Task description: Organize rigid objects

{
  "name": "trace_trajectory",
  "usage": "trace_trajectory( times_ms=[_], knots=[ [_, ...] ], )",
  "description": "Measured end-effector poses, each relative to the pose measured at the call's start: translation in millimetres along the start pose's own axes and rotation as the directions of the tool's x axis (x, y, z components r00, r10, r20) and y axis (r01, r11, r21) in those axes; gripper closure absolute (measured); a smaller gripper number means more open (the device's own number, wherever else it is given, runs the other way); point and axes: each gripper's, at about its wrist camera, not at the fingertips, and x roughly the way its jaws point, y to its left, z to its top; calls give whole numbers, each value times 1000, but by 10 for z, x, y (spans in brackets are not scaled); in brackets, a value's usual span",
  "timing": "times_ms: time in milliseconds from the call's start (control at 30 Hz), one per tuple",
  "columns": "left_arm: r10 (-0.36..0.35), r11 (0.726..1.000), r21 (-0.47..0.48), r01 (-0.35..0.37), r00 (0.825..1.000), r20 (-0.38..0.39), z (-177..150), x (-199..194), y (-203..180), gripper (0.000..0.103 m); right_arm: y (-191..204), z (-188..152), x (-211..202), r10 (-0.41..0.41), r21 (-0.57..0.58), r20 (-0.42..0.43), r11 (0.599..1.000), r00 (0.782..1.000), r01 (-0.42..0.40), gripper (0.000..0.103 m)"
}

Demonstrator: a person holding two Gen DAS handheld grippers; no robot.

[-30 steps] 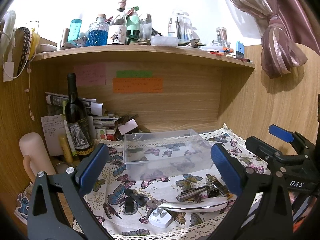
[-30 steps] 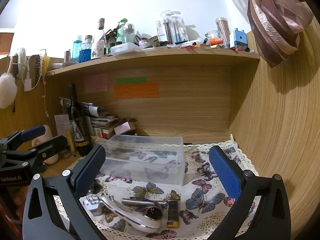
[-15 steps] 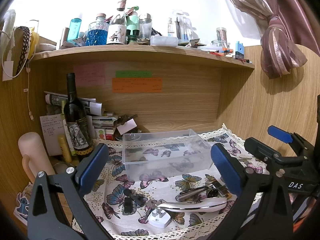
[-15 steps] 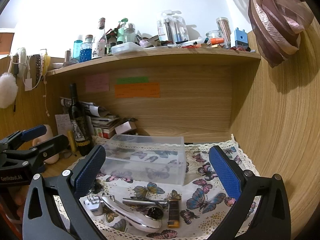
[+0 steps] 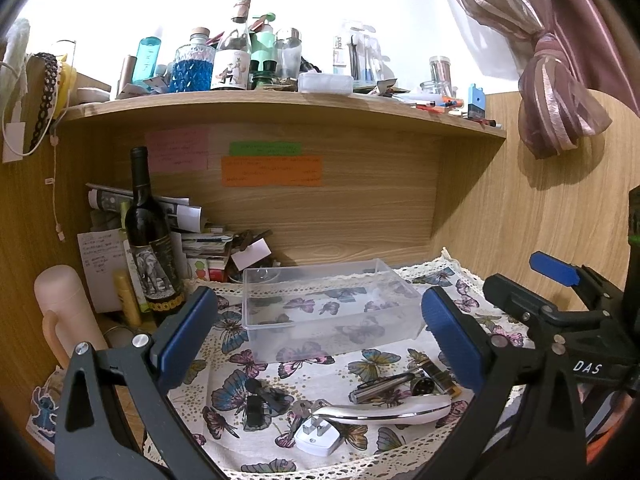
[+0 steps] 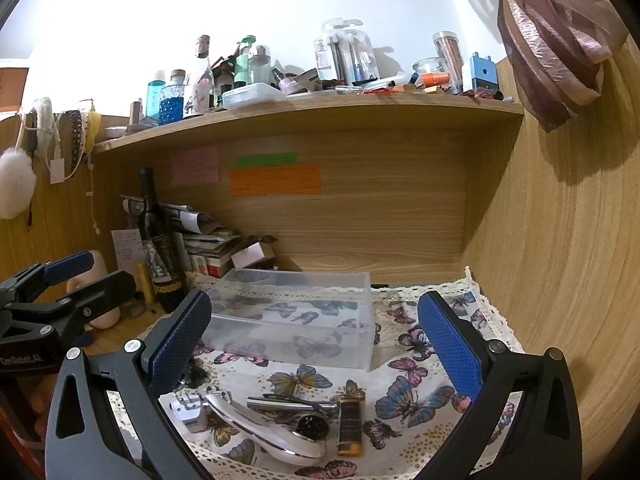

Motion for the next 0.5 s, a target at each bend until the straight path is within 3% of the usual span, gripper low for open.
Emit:
trace_trajectory(
  times_ms=[300, 400, 500],
  knots=[
    [3, 1000, -3, -3, 1000, -4, -18, 43, 36, 1, -1, -42, 91, 45, -4, -35, 999, 998, -46, 1],
    [25, 1000, -15, -25, 999, -28, -24, 97, 161, 14, -62, -65, 133, 35, 5, -58, 999, 998, -34, 11],
    [40, 998, -36, -43, 997, -72, -50, 193, 325, 18, -166, -119, 207, 15, 18, -99, 1000, 995, -13, 22]
  ],
)
